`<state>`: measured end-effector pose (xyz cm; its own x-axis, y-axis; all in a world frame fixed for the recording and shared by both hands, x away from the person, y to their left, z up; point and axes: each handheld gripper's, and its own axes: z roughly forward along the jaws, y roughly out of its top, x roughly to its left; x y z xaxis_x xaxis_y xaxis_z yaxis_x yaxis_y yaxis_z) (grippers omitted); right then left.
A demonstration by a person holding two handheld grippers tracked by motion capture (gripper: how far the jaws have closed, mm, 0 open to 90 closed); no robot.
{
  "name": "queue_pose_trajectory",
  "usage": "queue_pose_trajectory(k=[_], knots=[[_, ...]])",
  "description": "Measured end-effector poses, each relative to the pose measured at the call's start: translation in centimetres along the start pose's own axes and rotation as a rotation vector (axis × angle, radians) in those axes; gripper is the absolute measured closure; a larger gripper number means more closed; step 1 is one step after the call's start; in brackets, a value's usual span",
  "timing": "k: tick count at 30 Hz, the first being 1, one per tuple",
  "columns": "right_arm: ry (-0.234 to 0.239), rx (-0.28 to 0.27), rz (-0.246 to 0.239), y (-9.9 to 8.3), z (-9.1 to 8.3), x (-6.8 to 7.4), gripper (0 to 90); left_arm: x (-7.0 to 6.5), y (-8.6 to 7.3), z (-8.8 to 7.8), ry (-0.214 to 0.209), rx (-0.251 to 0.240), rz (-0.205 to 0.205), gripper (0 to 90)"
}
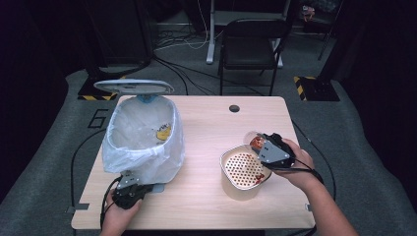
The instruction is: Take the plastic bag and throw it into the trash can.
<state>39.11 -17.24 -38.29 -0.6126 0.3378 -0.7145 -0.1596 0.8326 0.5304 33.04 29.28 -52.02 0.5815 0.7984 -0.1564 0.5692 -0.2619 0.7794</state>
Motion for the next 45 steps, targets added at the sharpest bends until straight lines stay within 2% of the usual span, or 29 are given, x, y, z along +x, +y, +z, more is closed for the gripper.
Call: queue_pose_trajectory(k=[6,17,21,28,34,45], knots=[[0.0,0.011,-0.033,0.2,-0.2,0.2,51.4,0.0,0.0,0.0,-0.001,0.0,-0.001,90.0],[-0.018,0.035,-0.129,0.6,-0.5,1.1,51.6,0.0,0.0,0.0,-0.003,0.001,0.002,90.0],[-0.03,0.048,-0.185,0.7,-0.5,1.5,51.7,0.0,0.0,0.0,-0.002,0.001,0.002,90.0],[-0.046,0.075,-0.226,1.0,-0.4,2.0,51.7,0.0,0.0,0.0,-0.003,0.001,0.002,90.0],[-0.065,0.109,-0.327,1.4,-0.1,2.5,51.8,0.0,0.0,0.0,-0.002,0.002,-0.001,90.0],[-0.081,0.118,-0.421,1.5,0.0,3.1,51.8,0.0,0.0,0.0,-0.003,0.001,0.001,90.0]])
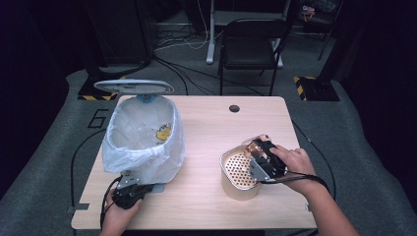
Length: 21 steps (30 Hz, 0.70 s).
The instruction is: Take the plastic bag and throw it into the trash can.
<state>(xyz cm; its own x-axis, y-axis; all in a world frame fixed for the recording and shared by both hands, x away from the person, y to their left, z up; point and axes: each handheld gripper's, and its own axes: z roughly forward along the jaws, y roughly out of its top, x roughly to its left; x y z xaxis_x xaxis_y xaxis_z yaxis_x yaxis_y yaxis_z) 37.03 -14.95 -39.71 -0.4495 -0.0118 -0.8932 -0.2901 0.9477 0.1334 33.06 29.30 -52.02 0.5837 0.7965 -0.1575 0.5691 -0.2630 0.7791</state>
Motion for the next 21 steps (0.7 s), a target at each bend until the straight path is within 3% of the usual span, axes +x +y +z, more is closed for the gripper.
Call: queue_pose_trajectory(k=[2,4,5,6,7,10,13,14,15,17,19,21], knots=[[-0.004,0.0,-0.025,0.1,0.0,0.1,51.8,0.0,0.0,0.0,0.001,0.0,0.001,90.0],[-0.007,0.014,-0.086,0.2,0.1,0.4,51.8,0.0,0.0,0.0,0.0,-0.001,-0.001,90.0],[-0.007,0.023,-0.09,0.3,0.1,0.6,51.8,0.0,0.0,0.0,0.001,0.0,-0.001,90.0],[-0.012,0.023,-0.132,0.4,0.2,0.7,51.8,0.0,0.0,0.0,0.002,0.001,0.0,90.0],[-0.02,0.032,-0.119,0.4,0.2,0.9,51.8,0.0,0.0,0.0,0.002,0.0,0.001,90.0],[-0.021,0.023,-0.152,0.6,0.2,0.8,51.9,0.0,0.0,0.0,0.002,0.0,-0.001,90.0],[-0.019,0.02,-0.154,0.5,0.1,0.7,52.0,0.0,0.0,0.0,0.001,0.0,0.002,90.0],[-0.018,0.018,-0.177,0.5,0.1,0.6,52.0,0.0,0.0,0.0,0.001,0.0,0.0,90.0],[-0.017,0.019,-0.163,0.5,0.1,0.8,51.9,0.0,0.0,0.0,0.001,0.0,-0.001,90.0],[-0.035,0.029,-0.215,0.6,0.1,0.9,51.9,0.0,0.0,0.0,0.001,0.0,0.0,90.0],[-0.022,0.032,-0.246,0.6,0.1,1.1,51.8,0.0,0.0,0.0,0.001,0.002,-0.003,90.0],[-0.029,0.033,-0.25,0.6,0.2,1.2,51.8,0.0,0.0,0.0,0.002,-0.002,-0.008,90.0]])
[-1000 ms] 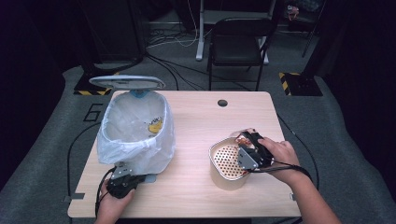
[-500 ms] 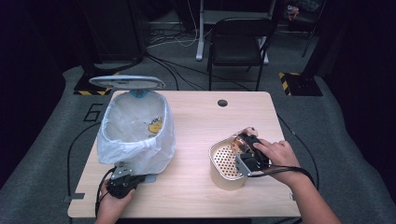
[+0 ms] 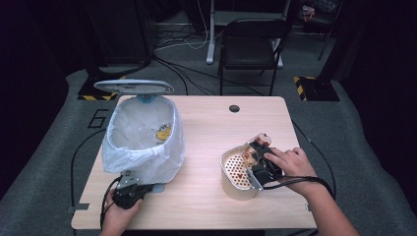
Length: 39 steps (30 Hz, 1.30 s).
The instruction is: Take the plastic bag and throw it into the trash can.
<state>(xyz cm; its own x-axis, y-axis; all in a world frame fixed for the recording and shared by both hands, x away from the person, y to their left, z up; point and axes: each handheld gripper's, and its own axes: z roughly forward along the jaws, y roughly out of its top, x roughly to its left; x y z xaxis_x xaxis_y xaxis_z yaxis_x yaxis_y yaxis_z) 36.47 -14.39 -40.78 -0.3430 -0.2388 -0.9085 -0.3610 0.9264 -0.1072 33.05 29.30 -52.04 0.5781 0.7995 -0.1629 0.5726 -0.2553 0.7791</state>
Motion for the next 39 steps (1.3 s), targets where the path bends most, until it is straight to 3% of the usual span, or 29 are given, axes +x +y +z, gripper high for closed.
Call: queue_pose_trajectory(k=[2,6,9,10,13,15,16,23,24,26,27,29,32,35,38,39], knots=[[-0.006,0.008,-0.008,0.0,-0.1,0.1,51.8,0.0,0.0,0.0,0.0,0.001,0.004,90.0],[-0.038,0.014,-0.067,0.1,-0.3,-0.1,51.9,0.0,0.0,0.0,0.0,0.001,0.005,90.0],[-0.045,0.023,-0.107,0.2,-0.3,-0.1,51.9,0.0,0.0,0.0,0.001,0.001,0.005,90.0],[-0.027,0.027,-0.121,0.2,-0.2,-0.1,51.9,0.0,0.0,0.0,0.001,0.001,0.005,90.0],[-0.05,0.039,-0.126,0.3,-0.2,0.1,52.0,0.0,0.0,0.0,0.0,0.001,0.005,90.0],[-0.057,0.04,-0.182,0.5,-0.2,-0.1,52.2,0.0,0.0,0.0,0.0,0.001,0.005,90.0],[-0.051,0.041,-0.147,0.4,-0.2,0.2,52.2,0.0,0.0,0.0,0.0,0.001,0.004,90.0],[-0.064,0.05,-0.214,0.7,-0.2,0.1,52.3,0.0,0.0,0.0,0.0,0.001,0.007,90.0],[-0.074,0.064,-0.202,0.7,-0.3,0.4,52.3,0.0,0.0,0.0,0.0,0.001,0.005,90.0],[-0.076,0.062,-0.255,0.8,-0.2,0.3,52.4,0.0,0.0,0.0,0.001,0.001,0.005,90.0],[-0.092,0.079,-0.242,0.7,-0.3,0.6,52.3,0.0,0.0,0.0,0.0,0.001,0.006,90.0],[-0.094,0.071,-0.284,0.8,-0.3,0.4,52.3,0.0,0.0,0.0,0.001,0.001,0.005,90.0],[-0.094,0.078,-0.267,0.9,-0.3,0.5,52.3,0.0,0.0,0.0,0.001,0.002,0.008,90.0],[-0.089,0.075,-0.34,0.9,-0.3,0.1,52.4,0.0,0.0,0.0,0.001,0.002,0.007,90.0],[-0.087,0.087,-0.324,1.0,-0.3,0.3,52.5,0.0,0.0,0.0,0.0,0.001,0.007,90.0],[-0.079,0.077,-0.368,1.1,-0.3,0.0,52.6,0.0,0.0,0.0,0.0,0.001,0.006,90.0]])
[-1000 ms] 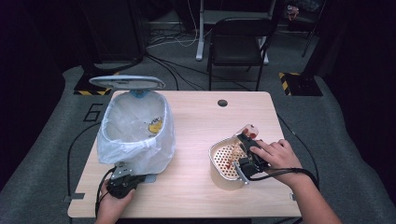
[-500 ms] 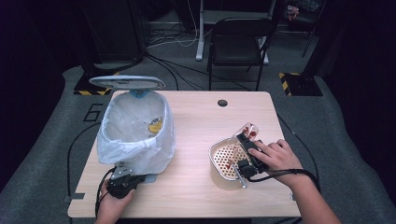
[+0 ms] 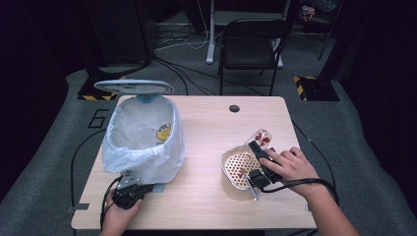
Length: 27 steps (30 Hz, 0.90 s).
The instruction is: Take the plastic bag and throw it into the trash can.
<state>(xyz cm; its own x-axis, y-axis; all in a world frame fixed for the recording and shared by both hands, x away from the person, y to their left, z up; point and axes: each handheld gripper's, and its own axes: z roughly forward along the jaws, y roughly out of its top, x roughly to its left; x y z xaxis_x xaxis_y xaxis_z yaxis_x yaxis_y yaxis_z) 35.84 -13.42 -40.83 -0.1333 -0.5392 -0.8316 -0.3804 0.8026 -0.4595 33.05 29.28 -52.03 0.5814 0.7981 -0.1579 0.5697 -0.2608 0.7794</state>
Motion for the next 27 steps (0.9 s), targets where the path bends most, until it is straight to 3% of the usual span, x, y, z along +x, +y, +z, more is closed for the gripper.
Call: queue_pose_trajectory(k=[6,12,20,22,27], knots=[[0.001,0.014,-0.02,0.19,-0.08,0.09,52.7,-0.01,0.0,0.0,0.001,0.001,0.001,90.0],[0.0,0.019,-0.072,0.44,-0.22,-0.05,52.8,-0.01,0.0,0.0,0.0,0.0,0.0,90.0],[-0.01,0.029,-0.063,0.47,-0.42,-0.01,52.9,0.0,-0.01,0.0,0.0,0.0,0.0,90.0],[-0.001,0.022,-0.081,0.46,-0.32,-0.07,52.9,-0.04,0.0,-0.01,0.004,0.003,0.003,90.0],[0.002,0.025,-0.062,0.41,-0.33,-0.05,52.9,-0.03,0.0,-0.01,0.004,0.002,0.001,90.0]])
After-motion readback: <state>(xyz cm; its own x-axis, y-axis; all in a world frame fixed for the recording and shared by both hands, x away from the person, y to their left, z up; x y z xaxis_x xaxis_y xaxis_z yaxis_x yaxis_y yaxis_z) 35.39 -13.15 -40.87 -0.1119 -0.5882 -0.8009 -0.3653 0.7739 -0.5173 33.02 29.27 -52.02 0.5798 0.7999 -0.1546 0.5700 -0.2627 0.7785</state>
